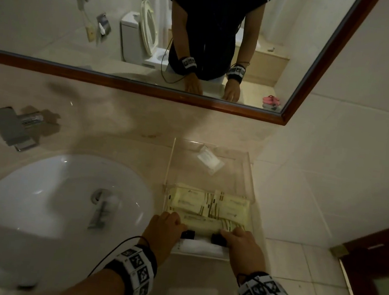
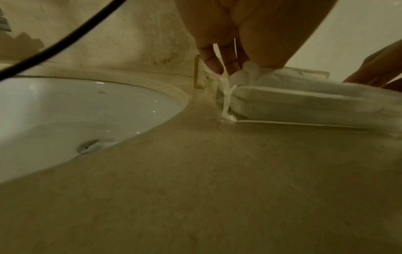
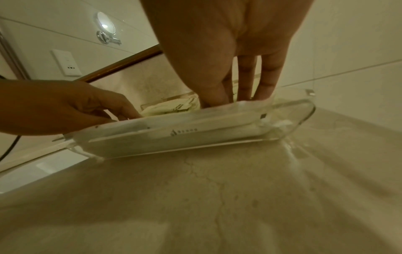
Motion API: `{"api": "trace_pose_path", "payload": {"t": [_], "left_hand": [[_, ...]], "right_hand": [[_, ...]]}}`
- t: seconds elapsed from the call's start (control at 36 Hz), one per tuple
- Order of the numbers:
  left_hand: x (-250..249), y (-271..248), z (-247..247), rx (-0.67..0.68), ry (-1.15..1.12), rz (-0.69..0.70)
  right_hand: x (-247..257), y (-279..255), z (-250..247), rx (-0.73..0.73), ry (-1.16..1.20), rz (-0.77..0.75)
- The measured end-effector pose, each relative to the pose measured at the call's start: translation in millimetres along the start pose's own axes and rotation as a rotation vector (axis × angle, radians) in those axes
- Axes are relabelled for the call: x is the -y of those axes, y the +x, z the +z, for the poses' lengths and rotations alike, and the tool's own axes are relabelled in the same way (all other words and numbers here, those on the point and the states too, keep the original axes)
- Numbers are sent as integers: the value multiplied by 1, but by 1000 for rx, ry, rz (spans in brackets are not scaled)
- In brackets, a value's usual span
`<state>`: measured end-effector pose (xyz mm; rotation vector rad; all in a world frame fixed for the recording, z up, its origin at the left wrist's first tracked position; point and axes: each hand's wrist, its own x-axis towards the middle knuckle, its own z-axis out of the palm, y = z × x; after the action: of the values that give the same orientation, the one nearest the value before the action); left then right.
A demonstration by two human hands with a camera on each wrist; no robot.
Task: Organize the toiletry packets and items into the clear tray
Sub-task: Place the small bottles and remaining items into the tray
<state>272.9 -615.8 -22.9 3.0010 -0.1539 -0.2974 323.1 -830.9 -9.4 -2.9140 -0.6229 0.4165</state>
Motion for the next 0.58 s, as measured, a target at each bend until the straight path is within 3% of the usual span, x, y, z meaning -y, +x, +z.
{"api": "trace_pose_path", "payload": {"t": [0.08, 0.14, 0.19, 0.25, 0.42, 0.58], "left_hand": [[-6, -5, -11, 68, -46, -28], [-6, -8, -8, -7, -33, -15], [-5, -14, -11, 33, -117, -24], [-4, -18, -9, 73, -122, -15], [-6, -18, -5, 4, 23, -23], [-10, -16, -15, 32, -99, -34]], "right_hand": [[-2, 0, 1, -28, 24, 5], [-2, -2, -2, -83, 39, 18], [-5, -5, 0, -126, 42, 30], [-7, -7, 3, -126, 19, 13], [-8, -6, 7, -117, 16, 14], [-9, -3, 11, -125, 4, 19]]}}
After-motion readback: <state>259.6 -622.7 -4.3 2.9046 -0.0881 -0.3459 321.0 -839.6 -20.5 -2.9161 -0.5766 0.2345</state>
